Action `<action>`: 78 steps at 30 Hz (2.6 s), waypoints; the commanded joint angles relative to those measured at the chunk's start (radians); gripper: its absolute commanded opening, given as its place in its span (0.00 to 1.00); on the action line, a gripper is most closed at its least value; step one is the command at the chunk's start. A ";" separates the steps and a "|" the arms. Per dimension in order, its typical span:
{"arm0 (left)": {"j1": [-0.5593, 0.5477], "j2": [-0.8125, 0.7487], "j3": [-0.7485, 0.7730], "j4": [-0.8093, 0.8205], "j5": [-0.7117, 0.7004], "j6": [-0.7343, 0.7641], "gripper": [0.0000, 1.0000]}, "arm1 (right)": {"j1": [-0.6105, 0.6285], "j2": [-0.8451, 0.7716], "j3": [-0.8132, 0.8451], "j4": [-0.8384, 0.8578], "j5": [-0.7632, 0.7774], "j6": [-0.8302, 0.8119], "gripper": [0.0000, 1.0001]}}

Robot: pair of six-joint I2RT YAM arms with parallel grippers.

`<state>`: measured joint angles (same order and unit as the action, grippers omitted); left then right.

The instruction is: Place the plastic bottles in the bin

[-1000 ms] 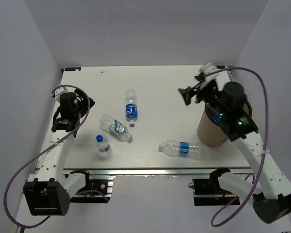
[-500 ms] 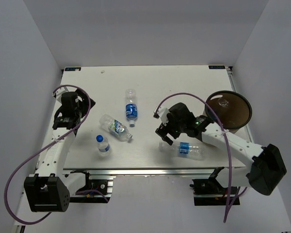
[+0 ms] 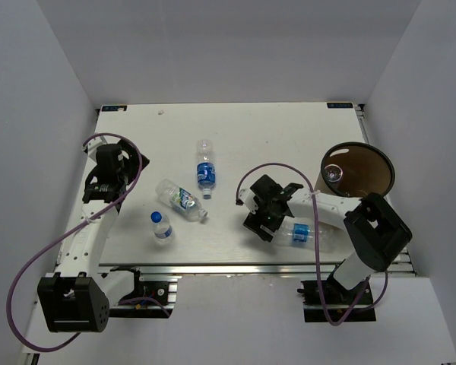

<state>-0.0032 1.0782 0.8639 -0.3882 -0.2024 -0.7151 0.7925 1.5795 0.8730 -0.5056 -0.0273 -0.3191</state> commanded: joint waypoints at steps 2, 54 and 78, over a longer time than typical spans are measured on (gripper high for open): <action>-0.003 -0.024 0.004 0.005 -0.026 0.000 0.98 | 0.002 0.036 0.012 -0.008 0.056 0.008 0.80; -0.221 0.446 0.297 0.130 0.243 0.298 0.98 | -0.371 -0.688 0.199 0.566 0.870 0.161 0.89; -0.446 1.000 0.734 -0.041 -0.022 0.319 0.79 | -0.372 -0.670 0.185 0.572 0.448 0.273 0.89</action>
<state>-0.4381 2.0800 1.5444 -0.4011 -0.1780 -0.3962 0.4255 0.9230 1.0378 0.0261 0.4500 -0.0681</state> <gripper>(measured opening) 0.827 0.895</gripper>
